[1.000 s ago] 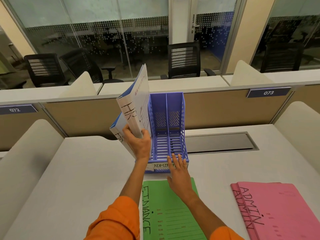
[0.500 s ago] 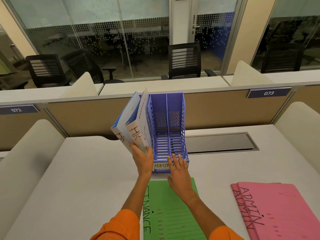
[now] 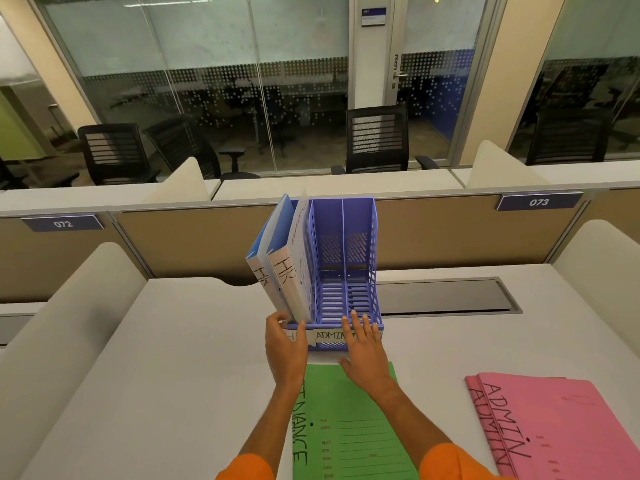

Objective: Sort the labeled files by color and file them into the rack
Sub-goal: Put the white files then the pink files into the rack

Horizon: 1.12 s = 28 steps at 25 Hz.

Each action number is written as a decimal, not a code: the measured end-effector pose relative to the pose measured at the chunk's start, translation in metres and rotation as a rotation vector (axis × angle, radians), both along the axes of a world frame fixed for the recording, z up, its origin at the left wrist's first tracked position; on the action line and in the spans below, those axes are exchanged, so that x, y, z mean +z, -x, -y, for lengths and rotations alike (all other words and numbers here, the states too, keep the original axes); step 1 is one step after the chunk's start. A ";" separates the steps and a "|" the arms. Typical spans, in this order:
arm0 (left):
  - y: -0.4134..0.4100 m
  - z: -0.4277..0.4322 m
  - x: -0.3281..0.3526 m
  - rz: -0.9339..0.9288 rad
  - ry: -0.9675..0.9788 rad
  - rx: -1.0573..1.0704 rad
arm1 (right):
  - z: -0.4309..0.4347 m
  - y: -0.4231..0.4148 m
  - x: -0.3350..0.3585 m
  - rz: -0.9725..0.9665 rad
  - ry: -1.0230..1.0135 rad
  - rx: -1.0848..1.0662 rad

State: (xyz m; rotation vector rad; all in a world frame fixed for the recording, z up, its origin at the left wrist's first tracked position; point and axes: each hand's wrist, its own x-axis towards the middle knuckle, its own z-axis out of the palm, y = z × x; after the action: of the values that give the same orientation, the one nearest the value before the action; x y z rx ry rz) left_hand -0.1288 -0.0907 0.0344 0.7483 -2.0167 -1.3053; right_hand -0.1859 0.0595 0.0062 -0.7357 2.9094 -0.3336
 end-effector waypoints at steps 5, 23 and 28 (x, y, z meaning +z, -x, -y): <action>-0.039 0.000 -0.008 0.140 0.260 -0.117 | -0.005 -0.016 0.017 -0.036 -0.004 0.024; -0.151 -0.027 -0.037 0.268 0.155 -0.183 | -0.056 -0.120 0.011 -0.008 0.001 -0.008; -0.147 -0.060 -0.042 0.271 0.165 -0.247 | -0.091 -0.128 0.015 0.006 0.015 -0.067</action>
State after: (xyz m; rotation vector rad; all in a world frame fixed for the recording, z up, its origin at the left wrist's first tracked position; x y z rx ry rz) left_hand 0.0183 -0.0305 -0.0080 0.6424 -2.4654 -1.2018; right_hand -0.0576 0.1507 0.0214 -0.6392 2.9343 -0.3637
